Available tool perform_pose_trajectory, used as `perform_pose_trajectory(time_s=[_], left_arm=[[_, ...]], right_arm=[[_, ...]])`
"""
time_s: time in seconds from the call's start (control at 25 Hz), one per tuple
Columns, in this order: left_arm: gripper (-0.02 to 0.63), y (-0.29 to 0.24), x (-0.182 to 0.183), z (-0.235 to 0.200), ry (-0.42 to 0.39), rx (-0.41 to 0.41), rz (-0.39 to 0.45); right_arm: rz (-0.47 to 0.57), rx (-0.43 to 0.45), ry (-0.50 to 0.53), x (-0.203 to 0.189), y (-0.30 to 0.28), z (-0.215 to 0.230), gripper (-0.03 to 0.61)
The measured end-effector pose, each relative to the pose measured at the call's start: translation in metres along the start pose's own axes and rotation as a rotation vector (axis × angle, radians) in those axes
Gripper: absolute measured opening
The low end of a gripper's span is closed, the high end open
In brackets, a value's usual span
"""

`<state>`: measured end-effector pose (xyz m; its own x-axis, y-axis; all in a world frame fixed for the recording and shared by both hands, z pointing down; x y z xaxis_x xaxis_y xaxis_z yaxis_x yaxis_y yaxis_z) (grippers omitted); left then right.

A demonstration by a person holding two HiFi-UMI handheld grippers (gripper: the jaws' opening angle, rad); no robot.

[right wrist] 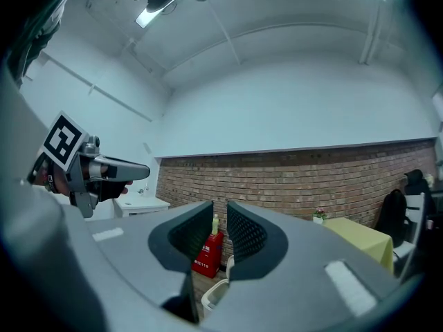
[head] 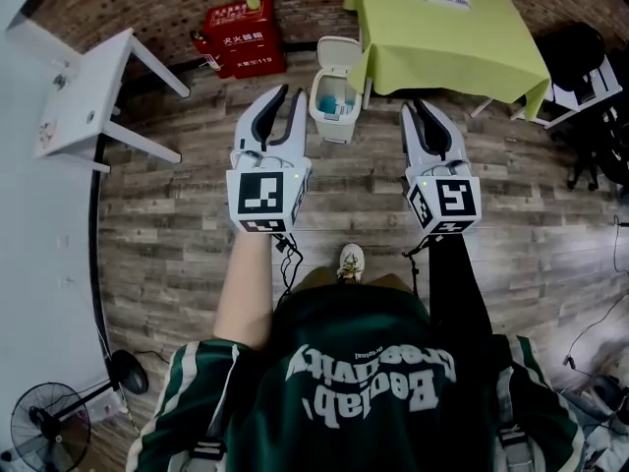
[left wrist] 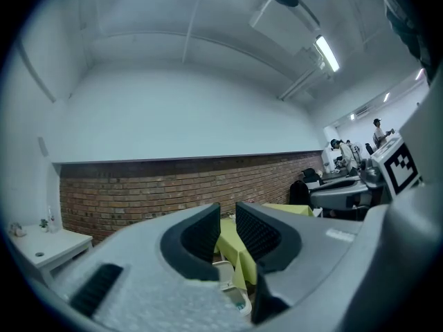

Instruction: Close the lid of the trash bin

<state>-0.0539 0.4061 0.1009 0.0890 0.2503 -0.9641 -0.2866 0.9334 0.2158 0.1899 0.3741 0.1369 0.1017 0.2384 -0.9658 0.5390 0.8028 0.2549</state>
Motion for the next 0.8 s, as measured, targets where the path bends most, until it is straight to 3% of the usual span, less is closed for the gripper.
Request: perform_pose_trajectory(time_s=[0.8], left_arm=[[0.078,-0.076,-0.023,0.000,-0.017,0.000,-0.032]], right_arm=[[0.004,0.013,-0.043,-0.027,-0.051,0.058,0.078]])
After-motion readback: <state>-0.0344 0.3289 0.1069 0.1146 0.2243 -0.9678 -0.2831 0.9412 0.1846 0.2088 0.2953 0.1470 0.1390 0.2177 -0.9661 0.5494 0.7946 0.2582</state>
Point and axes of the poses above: the fingertips, and each gripper's own axes: y backward along the fingers, z to its right, x out of its top, the point moved 9 cm from there along y, backward along the fingers, and after that the axes turned 12 degrees about z, right-handed, at the moved point
